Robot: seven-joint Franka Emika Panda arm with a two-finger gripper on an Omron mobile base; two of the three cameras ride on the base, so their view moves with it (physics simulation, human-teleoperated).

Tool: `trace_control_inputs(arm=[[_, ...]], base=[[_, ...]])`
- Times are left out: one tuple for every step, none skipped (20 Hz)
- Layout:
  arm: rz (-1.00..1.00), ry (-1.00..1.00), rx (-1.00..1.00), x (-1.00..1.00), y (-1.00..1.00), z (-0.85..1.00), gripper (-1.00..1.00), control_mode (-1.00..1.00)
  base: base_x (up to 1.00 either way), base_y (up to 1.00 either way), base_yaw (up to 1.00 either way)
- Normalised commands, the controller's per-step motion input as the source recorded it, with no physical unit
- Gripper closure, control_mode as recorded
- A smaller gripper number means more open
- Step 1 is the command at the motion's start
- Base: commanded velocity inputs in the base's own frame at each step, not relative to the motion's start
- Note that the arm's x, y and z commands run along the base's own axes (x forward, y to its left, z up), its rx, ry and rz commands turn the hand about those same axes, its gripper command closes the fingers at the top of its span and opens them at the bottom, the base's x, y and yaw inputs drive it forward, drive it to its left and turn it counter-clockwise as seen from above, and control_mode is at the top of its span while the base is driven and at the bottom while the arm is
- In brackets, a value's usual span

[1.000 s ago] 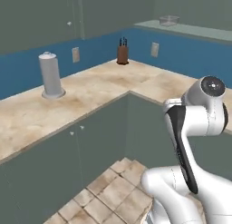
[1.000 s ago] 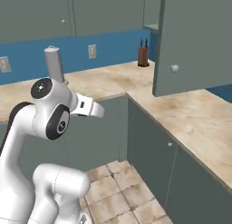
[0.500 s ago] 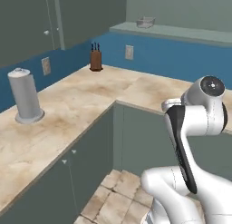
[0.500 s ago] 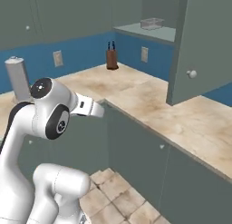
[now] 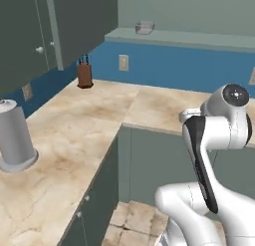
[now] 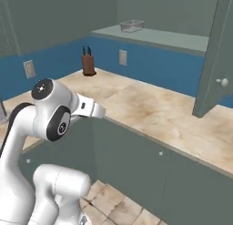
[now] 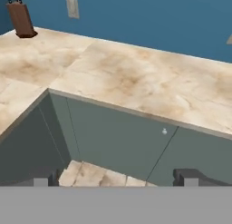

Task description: Retrieve the tupperware and aluminum foil from the cabinet and place them on the dining counter near the plate with potato and lime to prepare for storing leftovers.

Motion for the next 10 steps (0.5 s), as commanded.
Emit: trace_control_inputs(arm=[[0.0, 0.0, 0.0, 0.0, 0.0, 0.0, -1.0, 1.0], [0.0, 0.0, 0.0, 0.0, 0.0, 0.0, -1.0, 1.0], [0.0, 0.0, 0.0, 0.0, 0.0, 0.0, -1.0, 1.0], [0.0, 0.0, 0.0, 0.0, 0.0, 0.0, -1.0, 1.0], [0.0, 0.0, 0.0, 0.0, 0.0, 0.0, -1.0, 1.0], [0.0, 0.0, 0.0, 0.0, 0.0, 0.0, -1.0, 1.0], [0.0, 0.0, 0.0, 0.0, 0.0, 0.0, -1.0, 1.0], [0.0, 0.0, 0.0, 0.0, 0.0, 0.0, -1.0, 1.0], [0.0, 0.0, 0.0, 0.0, 0.0, 0.0, -1.0, 1.0], [0.0, 0.0, 0.0, 0.0, 0.0, 0.0, -1.0, 1.0]], base=[[0.79, 0.46, -0.35], [0.79, 0.44, -0.35], [0.76, 0.4, -0.35], [0.76, 0.4, -0.36], [0.76, 0.41, -0.36], [0.76, 0.42, -0.36], [0.76, 0.41, -0.36], [0.72, 0.37, -0.37], [0.7, 0.3, -0.39], [0.68, 0.19, -0.4]])
